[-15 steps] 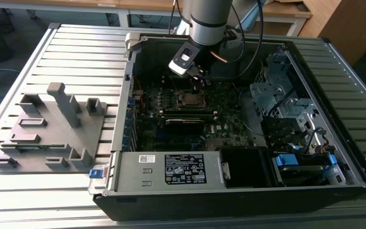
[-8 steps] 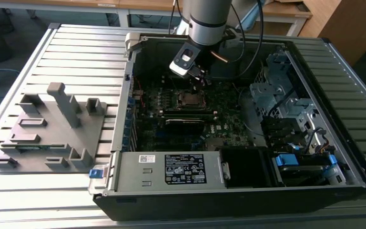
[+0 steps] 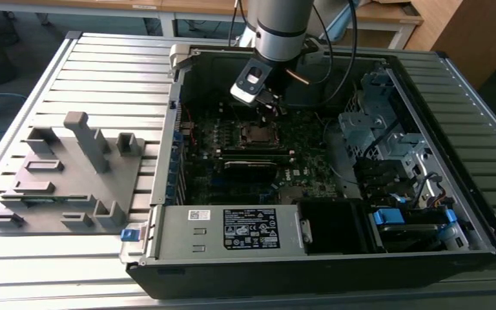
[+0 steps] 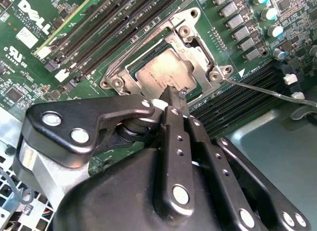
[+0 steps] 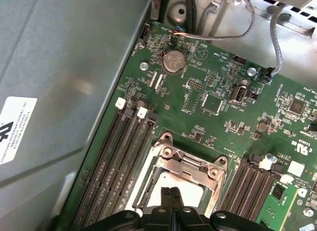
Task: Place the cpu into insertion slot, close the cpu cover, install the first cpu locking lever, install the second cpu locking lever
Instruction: 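Close the cpu cover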
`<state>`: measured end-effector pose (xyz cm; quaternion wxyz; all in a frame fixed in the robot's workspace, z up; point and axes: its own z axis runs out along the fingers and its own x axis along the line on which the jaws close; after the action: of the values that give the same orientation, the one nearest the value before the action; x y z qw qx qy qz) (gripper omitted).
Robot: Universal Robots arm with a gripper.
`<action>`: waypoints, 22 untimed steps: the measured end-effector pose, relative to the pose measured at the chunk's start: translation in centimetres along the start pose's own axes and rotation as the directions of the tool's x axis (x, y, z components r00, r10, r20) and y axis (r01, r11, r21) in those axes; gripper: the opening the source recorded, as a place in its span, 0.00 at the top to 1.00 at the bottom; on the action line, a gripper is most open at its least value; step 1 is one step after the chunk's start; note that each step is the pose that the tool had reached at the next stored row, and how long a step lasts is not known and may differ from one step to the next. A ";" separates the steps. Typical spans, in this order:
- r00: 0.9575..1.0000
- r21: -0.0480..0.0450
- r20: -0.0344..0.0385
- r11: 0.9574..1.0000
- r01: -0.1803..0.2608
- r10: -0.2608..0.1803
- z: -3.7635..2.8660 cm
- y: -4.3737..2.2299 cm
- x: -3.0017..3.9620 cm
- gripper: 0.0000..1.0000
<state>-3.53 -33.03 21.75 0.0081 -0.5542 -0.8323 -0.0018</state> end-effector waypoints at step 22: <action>0.998 0.001 0.000 0.998 0.069 -0.069 0.00 -0.02 0.01 0.90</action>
<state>-3.55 -33.03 21.75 0.0081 -0.5250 -0.8511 -0.0016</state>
